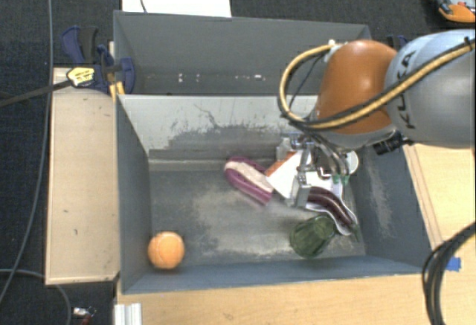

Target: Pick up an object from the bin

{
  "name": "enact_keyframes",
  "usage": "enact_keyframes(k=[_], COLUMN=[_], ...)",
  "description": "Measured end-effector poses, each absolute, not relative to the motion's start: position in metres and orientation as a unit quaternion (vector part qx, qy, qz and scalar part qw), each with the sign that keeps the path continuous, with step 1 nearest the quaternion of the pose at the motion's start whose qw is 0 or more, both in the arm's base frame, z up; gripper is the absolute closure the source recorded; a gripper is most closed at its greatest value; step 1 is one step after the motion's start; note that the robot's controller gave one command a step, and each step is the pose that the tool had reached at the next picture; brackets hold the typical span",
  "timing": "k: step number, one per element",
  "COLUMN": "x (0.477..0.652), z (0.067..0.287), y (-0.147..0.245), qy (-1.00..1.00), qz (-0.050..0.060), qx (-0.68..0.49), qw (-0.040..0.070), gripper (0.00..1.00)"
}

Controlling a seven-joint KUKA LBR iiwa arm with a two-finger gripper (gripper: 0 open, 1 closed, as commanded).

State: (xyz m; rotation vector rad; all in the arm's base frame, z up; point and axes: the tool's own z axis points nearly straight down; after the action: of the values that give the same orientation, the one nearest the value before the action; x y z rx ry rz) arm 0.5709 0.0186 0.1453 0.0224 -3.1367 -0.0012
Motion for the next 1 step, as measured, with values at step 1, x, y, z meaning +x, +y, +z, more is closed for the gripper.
enact_keyframes(k=[1], x=[0.5728], z=[0.1494], y=[0.0186], qy=[-1.000], qz=[0.000], qx=[0.007], qw=[-0.001], gripper=[0.00])
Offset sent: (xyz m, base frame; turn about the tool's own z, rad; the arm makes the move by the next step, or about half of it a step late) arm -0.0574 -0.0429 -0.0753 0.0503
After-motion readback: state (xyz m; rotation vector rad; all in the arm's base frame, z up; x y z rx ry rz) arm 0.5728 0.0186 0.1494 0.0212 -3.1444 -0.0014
